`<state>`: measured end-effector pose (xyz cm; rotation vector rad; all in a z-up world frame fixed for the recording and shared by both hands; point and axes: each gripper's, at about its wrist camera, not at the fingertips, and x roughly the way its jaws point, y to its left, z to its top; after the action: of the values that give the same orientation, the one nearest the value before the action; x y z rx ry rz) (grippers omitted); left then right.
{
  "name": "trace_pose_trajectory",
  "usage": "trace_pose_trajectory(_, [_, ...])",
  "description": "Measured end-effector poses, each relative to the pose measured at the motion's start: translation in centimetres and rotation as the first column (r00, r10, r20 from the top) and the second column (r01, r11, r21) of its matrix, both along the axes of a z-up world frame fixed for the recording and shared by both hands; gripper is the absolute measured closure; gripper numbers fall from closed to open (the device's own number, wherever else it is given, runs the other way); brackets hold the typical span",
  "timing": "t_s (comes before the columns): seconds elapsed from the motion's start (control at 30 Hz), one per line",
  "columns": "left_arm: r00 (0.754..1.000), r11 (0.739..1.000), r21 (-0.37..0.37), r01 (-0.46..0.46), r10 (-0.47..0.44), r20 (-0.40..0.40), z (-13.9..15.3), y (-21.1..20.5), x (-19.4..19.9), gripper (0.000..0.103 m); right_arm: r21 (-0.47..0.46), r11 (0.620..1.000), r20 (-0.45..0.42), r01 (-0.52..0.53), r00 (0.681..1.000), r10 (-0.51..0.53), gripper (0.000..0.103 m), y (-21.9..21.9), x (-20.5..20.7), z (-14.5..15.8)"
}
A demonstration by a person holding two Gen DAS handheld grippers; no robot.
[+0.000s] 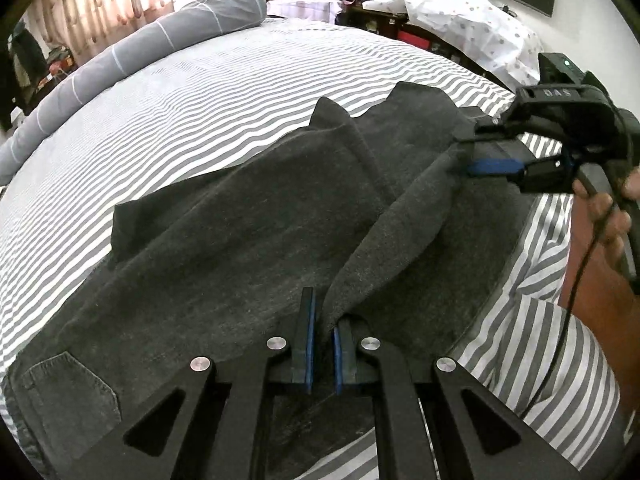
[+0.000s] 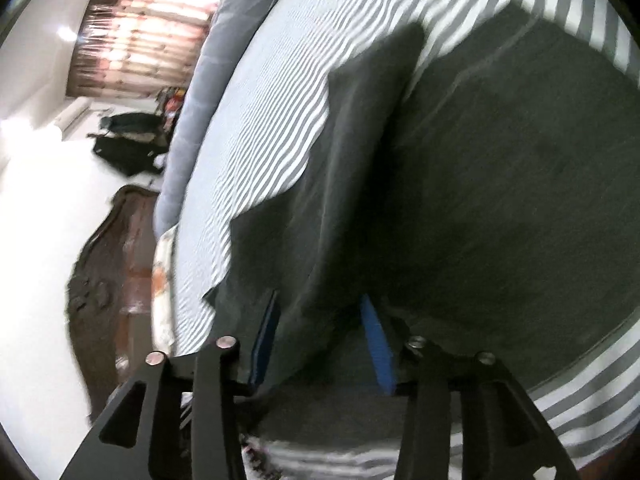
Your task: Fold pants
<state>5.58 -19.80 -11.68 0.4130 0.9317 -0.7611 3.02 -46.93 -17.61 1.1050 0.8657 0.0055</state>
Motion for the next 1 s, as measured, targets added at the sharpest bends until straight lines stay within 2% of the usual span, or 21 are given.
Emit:
trace_pose_trajectory(0.17, [1.000,1.000,0.007,0.006,-0.006,0.001,-0.1,0.0,-0.1,0.096,-0.009,0.992,0.018,0.122,0.992,-0.122,0.059,-3.5,2.2,0.3])
trace_pose_trajectory(0.23, [1.000,1.000,0.000,0.005,-0.005,-0.001,0.0,0.1,-0.1,0.096,-0.024,0.993,0.040,0.112,0.993,-0.111,0.090,-3.8,3.4,0.9])
trace_pose_trajectory(0.27, [1.000,1.000,-0.004,0.004,-0.004,-0.005,0.0,0.2,-0.1,0.096,-0.038,0.994,0.043,0.102,0.994,-0.100,0.092,-3.9,4.3,1.5])
trace_pose_trajectory(0.37, [1.000,1.000,-0.015,-0.005,0.005,-0.016,0.0,0.5,0.0,0.096,-0.077,0.996,0.070,0.049,0.997,-0.044,0.092,-3.1,7.2,3.5])
trace_pose_trajectory(0.47, [0.999,1.000,-0.021,-0.019,0.018,-0.034,-0.3,0.8,0.3,0.096,-0.128,0.990,0.076,-0.055,0.995,0.065,0.089,-0.9,11.1,4.8])
trace_pose_trajectory(0.5, [0.999,1.000,-0.022,-0.022,0.021,-0.038,-0.4,0.8,0.3,0.096,-0.121,0.988,0.075,-0.099,0.991,0.109,0.079,0.0,12.5,4.9])
trace_pose_trajectory(0.53, [0.999,0.999,-0.022,-0.026,0.025,-0.041,-0.4,0.9,0.4,0.096,-0.108,0.985,0.071,-0.132,0.988,0.140,0.057,0.7,13.6,4.8])
trace_pose_trajectory(0.6, [0.999,0.999,-0.018,-0.033,0.032,-0.042,-0.5,0.9,0.5,0.096,-0.106,0.981,0.086,-0.163,0.981,0.172,0.042,1.7,14.5,4.9])
trace_pose_trajectory(0.67, [0.998,0.999,-0.017,-0.042,0.041,-0.049,-0.5,1.0,0.8,0.096,-0.143,0.975,0.113,-0.168,0.976,0.185,0.043,2.3,14.8,5.7])
trace_pose_trajectory(0.8, [0.996,0.998,-0.025,-0.061,0.060,-0.065,-0.8,0.9,1.3,0.096,-0.121,0.988,0.165,-0.098,0.979,0.117,0.046,0.5,12.7,6.1])
trace_pose_trajectory(0.9, [0.996,0.997,-0.028,-0.067,0.065,-0.068,-1.0,0.9,1.4,0.096,-0.153,0.988,0.120,-0.027,0.992,0.046,0.052,-1.6,10.2,5.2])
trace_pose_trajectory(1.0, [0.994,0.997,-0.031,-0.077,0.074,-0.080,-1.3,0.9,1.5,0.096,-0.134,0.991,0.054,0.022,0.998,-0.015,0.062,-3.5,8.6,2.8])
